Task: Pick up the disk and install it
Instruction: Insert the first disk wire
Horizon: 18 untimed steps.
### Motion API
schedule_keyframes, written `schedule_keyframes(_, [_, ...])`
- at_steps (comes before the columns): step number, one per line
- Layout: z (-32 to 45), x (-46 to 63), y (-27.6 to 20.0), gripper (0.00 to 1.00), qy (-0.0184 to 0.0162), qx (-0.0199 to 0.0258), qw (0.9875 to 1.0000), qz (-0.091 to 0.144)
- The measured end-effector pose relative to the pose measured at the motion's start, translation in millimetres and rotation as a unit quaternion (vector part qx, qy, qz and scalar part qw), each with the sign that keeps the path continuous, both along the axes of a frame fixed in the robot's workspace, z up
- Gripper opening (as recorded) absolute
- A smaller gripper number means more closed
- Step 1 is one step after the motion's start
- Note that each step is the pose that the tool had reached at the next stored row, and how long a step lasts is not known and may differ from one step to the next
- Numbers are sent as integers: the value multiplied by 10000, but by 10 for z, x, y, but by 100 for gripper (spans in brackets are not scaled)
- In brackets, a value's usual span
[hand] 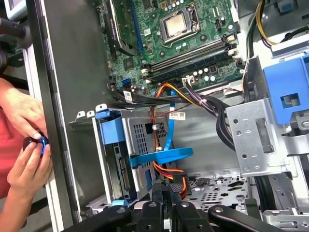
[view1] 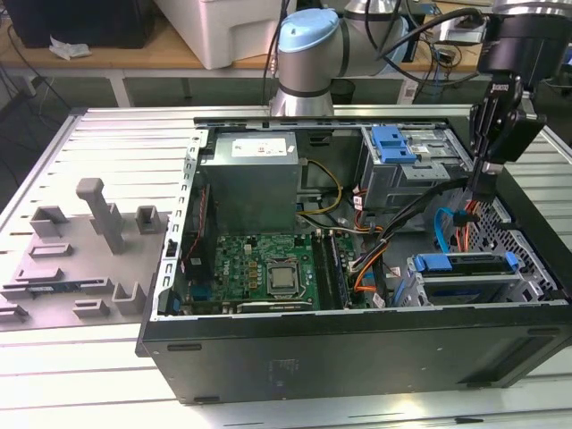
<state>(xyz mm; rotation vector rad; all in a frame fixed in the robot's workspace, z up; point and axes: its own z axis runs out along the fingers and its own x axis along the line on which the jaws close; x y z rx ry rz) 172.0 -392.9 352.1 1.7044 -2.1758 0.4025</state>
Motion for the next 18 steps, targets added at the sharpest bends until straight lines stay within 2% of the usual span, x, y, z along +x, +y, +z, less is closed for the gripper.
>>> schedule_keyframes(4, [12, -46, -53, 17, -53, 25, 10000, 1])
schedule_keyframes(7, [26, -100, -161, 17, -172, 208, 9996, 5])
schedule_keyframes(9, [35, -132, -233, 17, -219, 290, 9993, 6])
schedule_keyframes(10, [36, -138, -251, 17, -227, 304, 9993, 7])
schedule_keyframes(11, [38, -153, -297, 17, -247, 341, 9991, 10])
schedule_keyframes(18, [39, -193, -393, 17, -291, 418, 9987, 21])
